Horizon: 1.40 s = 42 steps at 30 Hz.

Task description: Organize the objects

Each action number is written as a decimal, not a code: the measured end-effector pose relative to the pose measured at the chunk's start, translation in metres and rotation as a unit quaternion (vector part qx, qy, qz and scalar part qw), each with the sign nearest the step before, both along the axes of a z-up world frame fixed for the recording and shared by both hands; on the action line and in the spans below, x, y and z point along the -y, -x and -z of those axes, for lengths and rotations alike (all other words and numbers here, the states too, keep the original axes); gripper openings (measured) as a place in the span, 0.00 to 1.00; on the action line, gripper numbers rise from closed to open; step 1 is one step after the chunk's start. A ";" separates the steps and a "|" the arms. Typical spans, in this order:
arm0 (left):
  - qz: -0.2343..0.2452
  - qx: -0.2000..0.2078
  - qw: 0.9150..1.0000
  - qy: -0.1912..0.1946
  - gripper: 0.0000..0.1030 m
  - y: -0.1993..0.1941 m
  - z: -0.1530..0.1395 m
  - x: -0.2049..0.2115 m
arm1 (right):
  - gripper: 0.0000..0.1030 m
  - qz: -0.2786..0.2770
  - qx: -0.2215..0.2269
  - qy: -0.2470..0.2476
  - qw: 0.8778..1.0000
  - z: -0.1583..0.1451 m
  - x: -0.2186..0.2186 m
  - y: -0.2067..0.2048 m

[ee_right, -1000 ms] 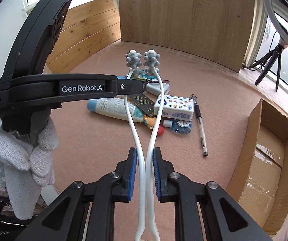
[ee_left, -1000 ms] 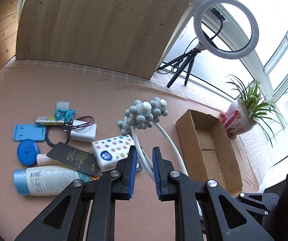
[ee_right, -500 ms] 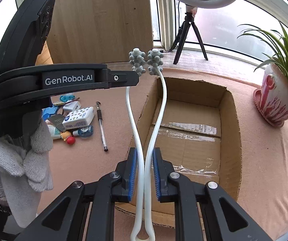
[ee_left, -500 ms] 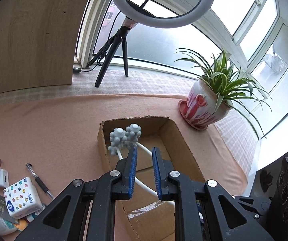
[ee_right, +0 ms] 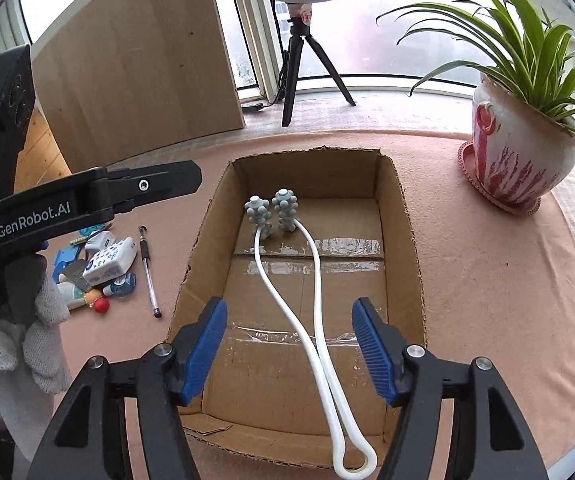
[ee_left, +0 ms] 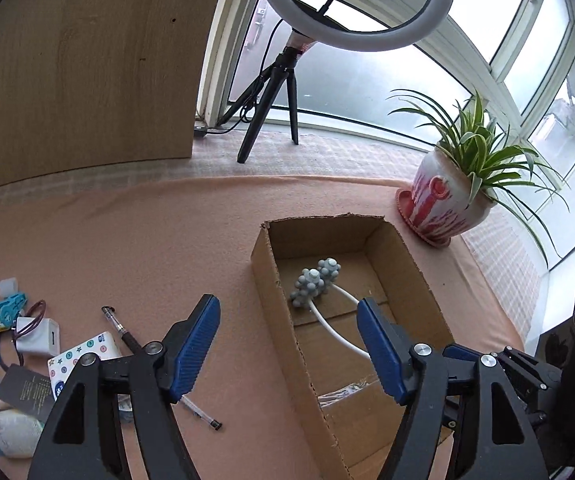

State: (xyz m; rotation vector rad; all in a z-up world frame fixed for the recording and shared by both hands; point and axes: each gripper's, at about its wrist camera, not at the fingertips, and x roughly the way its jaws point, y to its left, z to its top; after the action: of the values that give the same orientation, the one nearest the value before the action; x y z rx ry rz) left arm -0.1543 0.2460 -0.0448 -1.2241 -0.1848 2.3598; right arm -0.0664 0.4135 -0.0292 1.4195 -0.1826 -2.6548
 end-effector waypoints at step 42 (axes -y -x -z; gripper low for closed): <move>-0.017 0.180 0.983 -0.044 0.61 -0.012 0.091 0.145 | 0.59 -0.021 0.005 0.101 0.995 -0.009 0.055 -0.046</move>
State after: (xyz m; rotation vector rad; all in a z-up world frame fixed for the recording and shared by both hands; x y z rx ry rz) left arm -0.1418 0.1013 -0.1355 -1.6040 -0.4255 2.1139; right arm -0.0201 0.3589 -0.0197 1.3586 -0.4057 -2.5134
